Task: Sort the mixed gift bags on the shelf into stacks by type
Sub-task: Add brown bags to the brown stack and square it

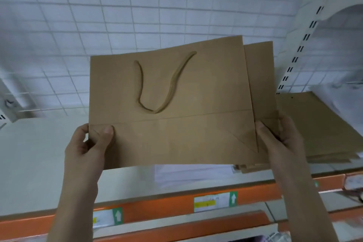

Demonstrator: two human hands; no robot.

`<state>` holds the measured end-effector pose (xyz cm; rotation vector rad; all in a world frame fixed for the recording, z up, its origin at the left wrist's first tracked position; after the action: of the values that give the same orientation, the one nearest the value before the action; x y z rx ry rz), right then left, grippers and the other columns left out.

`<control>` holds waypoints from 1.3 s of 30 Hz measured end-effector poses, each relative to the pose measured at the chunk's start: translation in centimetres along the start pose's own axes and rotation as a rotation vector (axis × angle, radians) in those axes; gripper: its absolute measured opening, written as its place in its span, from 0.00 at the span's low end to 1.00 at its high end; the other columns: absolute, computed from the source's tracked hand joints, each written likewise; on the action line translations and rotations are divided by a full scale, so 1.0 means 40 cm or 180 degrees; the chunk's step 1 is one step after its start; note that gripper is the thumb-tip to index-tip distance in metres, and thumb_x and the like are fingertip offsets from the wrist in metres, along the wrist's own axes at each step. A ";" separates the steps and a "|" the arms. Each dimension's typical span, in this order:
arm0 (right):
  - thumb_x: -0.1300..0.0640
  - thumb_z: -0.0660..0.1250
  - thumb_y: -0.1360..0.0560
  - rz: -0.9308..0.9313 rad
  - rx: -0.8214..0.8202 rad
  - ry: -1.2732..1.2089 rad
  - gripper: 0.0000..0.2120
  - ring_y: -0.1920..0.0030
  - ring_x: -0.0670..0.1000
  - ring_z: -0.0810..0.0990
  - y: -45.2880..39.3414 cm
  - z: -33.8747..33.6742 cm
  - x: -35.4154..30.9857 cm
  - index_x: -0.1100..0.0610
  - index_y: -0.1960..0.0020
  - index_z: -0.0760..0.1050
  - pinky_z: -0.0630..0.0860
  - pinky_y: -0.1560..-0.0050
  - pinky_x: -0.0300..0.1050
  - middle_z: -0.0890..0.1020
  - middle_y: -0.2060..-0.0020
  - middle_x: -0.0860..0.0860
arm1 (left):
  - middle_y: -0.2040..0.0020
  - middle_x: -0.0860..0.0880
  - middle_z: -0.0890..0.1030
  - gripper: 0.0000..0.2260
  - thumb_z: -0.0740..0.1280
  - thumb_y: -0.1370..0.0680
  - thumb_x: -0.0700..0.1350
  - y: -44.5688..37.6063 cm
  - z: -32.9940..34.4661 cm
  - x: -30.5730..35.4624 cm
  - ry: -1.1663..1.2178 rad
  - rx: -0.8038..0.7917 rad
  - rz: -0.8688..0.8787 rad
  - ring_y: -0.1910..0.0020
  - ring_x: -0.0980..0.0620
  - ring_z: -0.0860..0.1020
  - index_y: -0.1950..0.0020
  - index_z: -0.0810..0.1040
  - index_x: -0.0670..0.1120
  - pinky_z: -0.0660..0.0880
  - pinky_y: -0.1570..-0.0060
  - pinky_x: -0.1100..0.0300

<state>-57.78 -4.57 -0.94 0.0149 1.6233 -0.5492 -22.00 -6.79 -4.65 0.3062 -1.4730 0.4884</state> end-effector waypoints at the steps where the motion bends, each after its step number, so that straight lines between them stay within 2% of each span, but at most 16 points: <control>1: 0.60 0.63 0.23 -0.0011 -0.0036 -0.0013 0.14 0.45 0.45 0.80 -0.011 -0.013 -0.002 0.42 0.45 0.75 0.78 0.43 0.49 0.82 0.46 0.44 | 0.57 0.49 0.80 0.07 0.67 0.24 0.42 0.003 0.016 0.000 0.0017 -0.0015 0.0013 0.59 0.52 0.77 0.47 0.75 0.47 0.72 0.60 0.59; 6: 0.59 0.64 0.25 -0.0047 0.0004 -0.0083 0.12 0.46 0.45 0.81 -0.079 -0.132 0.006 0.43 0.46 0.76 0.79 0.47 0.42 0.83 0.48 0.44 | 0.58 0.50 0.80 0.04 0.67 0.24 0.43 0.039 0.144 0.012 0.0023 -0.0179 0.0041 0.60 0.52 0.77 0.55 0.76 0.53 0.72 0.60 0.59; 9: 0.56 0.65 0.26 -0.0008 0.0180 0.0034 0.12 0.49 0.41 0.81 -0.126 -0.254 0.019 0.44 0.45 0.76 0.79 0.53 0.34 0.83 0.52 0.40 | 0.58 0.51 0.81 0.04 0.67 0.25 0.43 0.086 0.257 0.012 0.0036 -0.0253 0.0009 0.59 0.53 0.78 0.53 0.76 0.52 0.72 0.60 0.60; 11: 0.51 0.66 0.30 0.0074 0.0248 0.0182 0.18 0.48 0.45 0.81 -0.158 -0.346 0.032 0.48 0.41 0.75 0.80 0.50 0.41 0.83 0.51 0.43 | 0.57 0.50 0.81 0.05 0.67 0.24 0.43 0.128 0.340 0.004 0.0061 -0.0281 -0.0019 0.59 0.54 0.78 0.49 0.76 0.49 0.71 0.61 0.61; 13: 0.52 0.65 0.27 0.0218 0.0253 0.0363 0.16 0.49 0.47 0.81 -0.193 -0.443 0.047 0.48 0.40 0.74 0.80 0.49 0.50 0.82 0.50 0.43 | 0.56 0.50 0.80 0.08 0.67 0.24 0.43 0.180 0.429 -0.003 0.0060 -0.0288 -0.0023 0.58 0.55 0.77 0.46 0.76 0.47 0.71 0.61 0.62; 17: 0.57 0.61 0.23 0.0362 0.0114 0.0505 0.12 0.59 0.33 0.79 -0.245 -0.601 0.088 0.44 0.43 0.72 0.72 0.59 0.37 0.81 0.60 0.32 | 0.55 0.53 0.80 0.09 0.67 0.25 0.42 0.278 0.592 -0.016 0.0002 -0.0301 -0.0044 0.59 0.60 0.77 0.45 0.76 0.46 0.70 0.61 0.64; 21: 0.58 0.61 0.22 0.0544 0.0002 0.0571 0.12 0.61 0.28 0.76 -0.284 -0.682 0.145 0.43 0.43 0.72 0.72 0.62 0.28 0.77 0.57 0.32 | 0.60 0.53 0.79 0.04 0.68 0.25 0.43 0.340 0.665 -0.028 -0.0243 -0.0117 -0.0036 0.63 0.56 0.77 0.53 0.76 0.51 0.72 0.69 0.61; 23: 0.58 0.61 0.22 0.0607 -0.0071 0.0670 0.12 0.55 0.33 0.77 -0.300 -0.687 0.173 0.44 0.43 0.73 0.73 0.55 0.32 0.78 0.55 0.34 | 0.62 0.52 0.78 0.03 0.68 0.25 0.44 0.354 0.674 -0.034 -0.0461 -0.0010 -0.0030 0.65 0.53 0.75 0.52 0.76 0.49 0.69 0.73 0.60; 25: 0.58 0.60 0.22 0.0687 -0.0116 0.0962 0.12 0.51 0.41 0.77 -0.312 -0.686 0.200 0.47 0.41 0.74 0.71 0.48 0.41 0.79 0.54 0.39 | 0.62 0.52 0.78 0.06 0.68 0.25 0.44 0.362 0.679 -0.035 -0.0735 0.0047 0.0036 0.65 0.52 0.74 0.49 0.77 0.45 0.68 0.70 0.59; 27: 0.58 0.59 0.21 0.0720 -0.0184 0.1447 0.12 0.56 0.45 0.75 -0.319 -0.681 0.222 0.52 0.39 0.74 0.68 0.53 0.40 0.78 0.55 0.47 | 0.62 0.54 0.78 0.06 0.68 0.25 0.44 0.368 0.680 -0.032 -0.1062 0.0081 0.0112 0.60 0.49 0.76 0.49 0.77 0.45 0.69 0.65 0.58; 29: 0.59 0.58 0.21 0.0614 -0.0285 0.1938 0.10 0.64 0.43 0.71 -0.322 -0.670 0.239 0.60 0.43 0.74 0.67 0.64 0.37 0.78 0.57 0.56 | 0.60 0.51 0.78 0.07 0.68 0.25 0.44 0.372 0.674 -0.035 -0.1364 0.0102 0.0139 0.57 0.47 0.75 0.47 0.78 0.45 0.68 0.61 0.57; 31: 0.59 0.58 0.21 0.0486 -0.0335 0.2313 0.09 0.66 0.44 0.71 -0.322 -0.651 0.247 0.63 0.47 0.73 0.65 0.68 0.33 0.77 0.59 0.58 | 0.54 0.45 0.80 0.13 0.69 0.25 0.45 0.370 0.664 -0.039 -0.1650 0.0157 0.0121 0.54 0.45 0.75 0.43 0.77 0.43 0.68 0.57 0.55; 33: 0.60 0.58 0.22 0.0445 -0.0292 0.2596 0.09 0.62 0.50 0.73 -0.321 -0.632 0.255 0.63 0.46 0.73 0.67 0.65 0.38 0.73 0.58 0.56 | 0.46 0.40 0.79 0.22 0.70 0.27 0.46 0.357 0.650 -0.053 -0.1787 0.0222 -0.0051 0.48 0.41 0.76 0.34 0.72 0.43 0.71 0.52 0.53; 35: 0.60 0.59 0.22 0.0462 -0.0253 0.2924 0.11 0.52 0.58 0.73 -0.322 -0.620 0.259 0.64 0.44 0.73 0.71 0.52 0.47 0.72 0.50 0.60 | 0.42 0.39 0.77 0.28 0.72 0.28 0.46 0.345 0.643 -0.070 -0.1835 0.0252 -0.0229 0.44 0.39 0.75 0.31 0.67 0.43 0.71 0.49 0.50; 37: 0.60 0.58 0.22 0.0549 -0.0280 0.3161 0.12 0.44 0.61 0.70 -0.321 -0.617 0.261 0.65 0.45 0.75 0.67 0.43 0.49 0.72 0.45 0.62 | 0.41 0.39 0.77 0.27 0.73 0.29 0.46 0.338 0.651 -0.073 -0.2004 0.0218 -0.0180 0.43 0.39 0.75 0.33 0.69 0.42 0.71 0.46 0.49; 39: 0.59 0.58 0.22 0.0595 -0.0320 0.3213 0.12 0.42 0.61 0.69 -0.316 -0.623 0.259 0.65 0.46 0.75 0.67 0.41 0.49 0.72 0.43 0.62 | 0.42 0.39 0.78 0.23 0.73 0.29 0.45 0.336 0.668 -0.069 -0.2145 0.0171 -0.0040 0.43 0.39 0.75 0.36 0.72 0.40 0.69 0.43 0.50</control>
<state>-86.65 -10.06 -5.79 0.4231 2.5916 -0.3127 -51.94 -8.44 -6.41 0.5583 -2.1100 0.4335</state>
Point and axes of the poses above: each hand's wrist, its own y-axis away from the middle knuckle, its own z-axis out of the palm, x = y × z, the point moved 7 cm from there along -y, towards the middle knuckle
